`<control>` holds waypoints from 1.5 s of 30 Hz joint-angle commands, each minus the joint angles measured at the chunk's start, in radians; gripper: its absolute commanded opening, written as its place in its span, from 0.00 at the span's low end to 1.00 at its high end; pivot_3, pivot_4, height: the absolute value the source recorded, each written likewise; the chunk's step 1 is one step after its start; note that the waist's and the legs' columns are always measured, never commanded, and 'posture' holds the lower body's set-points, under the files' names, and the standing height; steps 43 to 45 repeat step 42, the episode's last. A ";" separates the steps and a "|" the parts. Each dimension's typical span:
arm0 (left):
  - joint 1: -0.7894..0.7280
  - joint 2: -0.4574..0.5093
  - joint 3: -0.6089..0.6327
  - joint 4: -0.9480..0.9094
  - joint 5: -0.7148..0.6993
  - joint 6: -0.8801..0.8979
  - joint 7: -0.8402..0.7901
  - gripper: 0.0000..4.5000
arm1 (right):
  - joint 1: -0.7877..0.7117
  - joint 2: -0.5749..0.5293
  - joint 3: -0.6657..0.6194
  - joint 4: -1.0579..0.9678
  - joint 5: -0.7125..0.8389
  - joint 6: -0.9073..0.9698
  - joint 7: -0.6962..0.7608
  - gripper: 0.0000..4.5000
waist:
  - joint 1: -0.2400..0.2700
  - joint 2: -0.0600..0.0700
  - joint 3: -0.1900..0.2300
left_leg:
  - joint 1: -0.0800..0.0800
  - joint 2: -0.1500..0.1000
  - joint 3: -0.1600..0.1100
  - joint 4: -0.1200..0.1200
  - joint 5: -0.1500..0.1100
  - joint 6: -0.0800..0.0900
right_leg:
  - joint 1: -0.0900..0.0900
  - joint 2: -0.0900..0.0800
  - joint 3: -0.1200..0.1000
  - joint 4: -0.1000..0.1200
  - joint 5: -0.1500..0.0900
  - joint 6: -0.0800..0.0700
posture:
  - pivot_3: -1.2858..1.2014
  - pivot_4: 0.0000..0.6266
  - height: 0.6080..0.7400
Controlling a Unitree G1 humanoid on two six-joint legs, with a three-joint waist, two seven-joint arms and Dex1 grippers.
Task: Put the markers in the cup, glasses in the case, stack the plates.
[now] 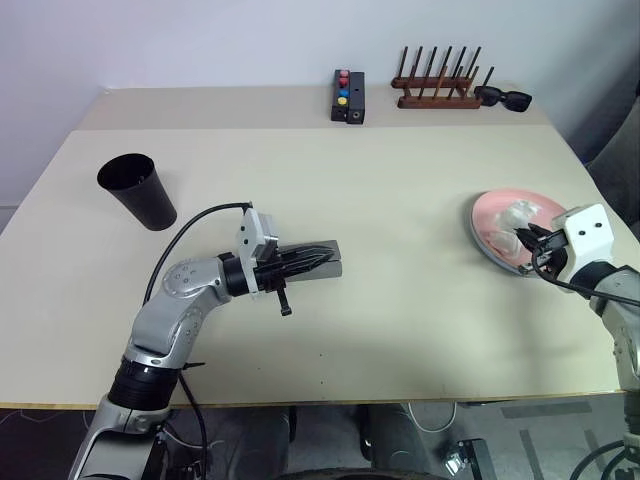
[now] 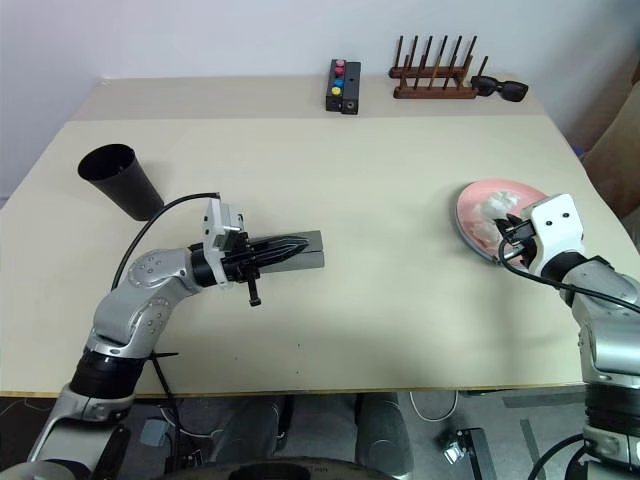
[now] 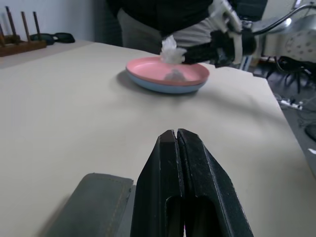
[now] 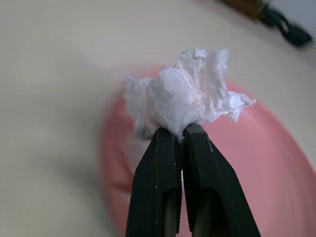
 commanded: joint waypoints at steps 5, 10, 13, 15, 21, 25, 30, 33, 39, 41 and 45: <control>0.011 0.013 0.030 -0.059 -0.019 0.003 0.030 0.00 | -0.047 -0.023 -0.002 0.076 -0.044 -0.058 -0.021 0.53 | -0.003 0.000 0.000 | 0.001 0.000 0.000 0.001 0.000 0.000 | 0.001 0.000 0.000 0.001 0.000 0.000 | 0.52 0.24 0.95; 0.009 0.013 0.041 -0.047 -0.004 -0.023 0.049 0.00 | -0.048 -0.027 -0.011 0.029 -0.049 -0.082 -0.023 0.75 | -0.016 0.000 0.000 | 0.001 0.000 0.000 0.000 0.000 0.000 | 0.000 0.000 0.000 0.001 0.000 0.000 | 0.52 0.24 0.95; 0.021 0.037 0.111 -0.024 -0.001 -0.047 0.075 0.00 | -0.060 -0.024 -0.027 -0.045 0.004 -0.097 0.024 0.75 | -0.022 0.000 0.000 | 0.001 0.000 0.000 0.000 0.000 0.000 | 0.000 0.000 0.000 0.001 0.000 0.000 | 0.52 0.24 0.95; 0.052 0.069 0.183 -0.026 -0.012 -0.051 0.092 0.00 | -0.070 -0.014 -0.024 -0.115 0.069 -0.084 0.079 0.75 | -0.031 0.002 0.001 | 0.001 0.001 0.000 0.000 0.000 0.000 | 0.000 0.001 0.000 0.001 0.000 0.000 | 0.52 0.24 0.95; 0.201 0.128 0.336 -0.069 -0.024 -0.049 0.137 0.00 | -0.036 -0.004 0.036 -0.252 0.203 0.001 0.228 0.75 | -0.018 0.002 0.001 | 0.002 0.002 0.000 -0.001 0.000 0.000 | 0.000 0.001 0.000 0.001 0.000 0.000 | 0.52 0.24 0.95; 0.349 0.151 0.442 -0.094 -0.007 -0.065 0.178 0.00 | -0.028 0.010 0.079 -0.274 0.257 0.042 0.294 0.75 | -0.018 0.001 0.001 | 0.001 0.001 0.000 -0.001 0.000 0.001 | 0.000 0.000 0.000 0.000 0.000 0.000 | 0.52 0.24 0.95; 0.433 0.145 0.503 -0.074 0.007 -0.098 0.213 0.00 | -0.048 0.013 0.106 -0.210 0.242 0.019 0.330 0.75 | -0.016 0.001 0.001 | 0.001 0.001 0.000 0.000 0.000 0.000 | 0.000 0.000 0.000 0.000 0.000 0.000 | 0.52 0.24 0.95; 0.455 0.144 0.511 -0.089 0.007 -0.101 0.231 0.00 | -0.063 0.025 0.123 -0.145 0.222 -0.027 0.350 0.75 | -0.017 0.001 0.001 | 0.001 0.001 0.000 0.000 -0.001 0.000 | 0.000 0.000 0.000 0.000 0.000 0.000 | 0.52 0.24 0.95; 0.475 0.134 0.510 -0.105 0.003 -0.108 0.260 0.00 | -0.102 0.048 0.162 -0.039 0.182 -0.107 0.379 0.75 | -0.019 0.002 0.001 | 0.001 0.001 0.000 -0.001 -0.001 0.000 | 0.000 0.000 0.000 0.000 0.000 0.000 | 0.52 0.24 0.95; 0.478 0.131 0.506 -0.107 0.005 -0.111 0.269 0.00 | -0.123 0.056 0.174 -0.020 0.170 -0.118 0.376 0.75 | -0.020 0.002 0.001 | 0.001 0.001 0.000 -0.001 -0.001 0.000 | 0.000 0.000 0.000 0.000 0.000 0.000 | 0.52 0.24 0.95; 0.479 0.130 0.504 -0.108 0.006 -0.112 0.272 0.00 | -0.133 0.060 0.179 -0.010 0.164 -0.122 0.375 0.75 | -0.020 0.002 0.001 | 0.001 0.001 0.000 -0.001 -0.001 0.000 | 0.000 0.000 0.000 0.000 0.000 0.000 | 0.52 0.24 0.95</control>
